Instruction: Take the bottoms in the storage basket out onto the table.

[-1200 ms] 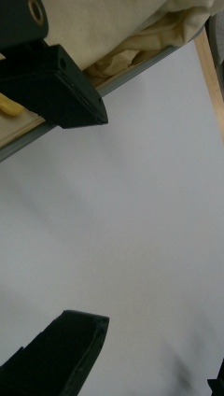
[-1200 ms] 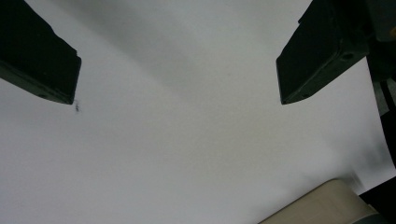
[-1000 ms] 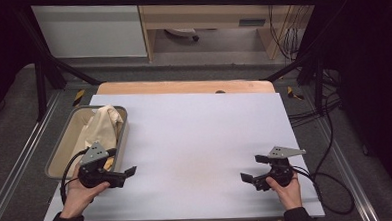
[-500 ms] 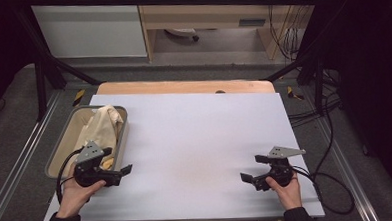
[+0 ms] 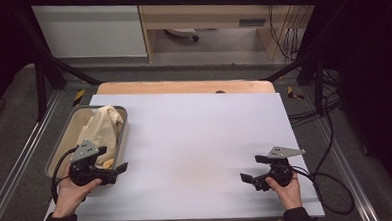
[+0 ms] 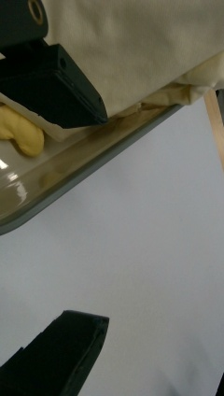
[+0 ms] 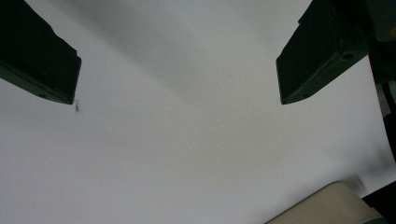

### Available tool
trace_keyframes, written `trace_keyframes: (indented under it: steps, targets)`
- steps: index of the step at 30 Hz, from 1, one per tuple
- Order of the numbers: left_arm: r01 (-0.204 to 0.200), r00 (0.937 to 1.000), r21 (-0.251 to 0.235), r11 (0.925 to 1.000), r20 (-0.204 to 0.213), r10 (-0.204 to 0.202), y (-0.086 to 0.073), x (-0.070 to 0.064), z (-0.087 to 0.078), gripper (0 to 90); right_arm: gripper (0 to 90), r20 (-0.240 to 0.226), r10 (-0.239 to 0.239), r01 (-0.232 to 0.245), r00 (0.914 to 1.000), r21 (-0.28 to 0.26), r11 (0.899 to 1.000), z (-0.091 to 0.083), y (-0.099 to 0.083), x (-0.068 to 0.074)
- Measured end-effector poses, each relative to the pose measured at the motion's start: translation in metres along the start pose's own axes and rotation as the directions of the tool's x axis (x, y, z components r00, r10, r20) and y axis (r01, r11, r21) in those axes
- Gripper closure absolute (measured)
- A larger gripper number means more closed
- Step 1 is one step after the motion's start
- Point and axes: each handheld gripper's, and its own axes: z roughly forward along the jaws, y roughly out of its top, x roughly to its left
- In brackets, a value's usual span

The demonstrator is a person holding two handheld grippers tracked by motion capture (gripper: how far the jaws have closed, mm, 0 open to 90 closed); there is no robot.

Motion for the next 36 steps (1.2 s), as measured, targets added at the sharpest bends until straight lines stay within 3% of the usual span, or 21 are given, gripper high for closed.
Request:
trace_keyframes:
  steps: [36]
  targets:
    - [0.032,0.9948,0.015,0.9994,-0.097,-0.031,0.007,0.024,-0.015,3.2,0.4,0.004,-0.002,0.002,1.0000,0.015,1.000,0.003,-0.001,0.000]
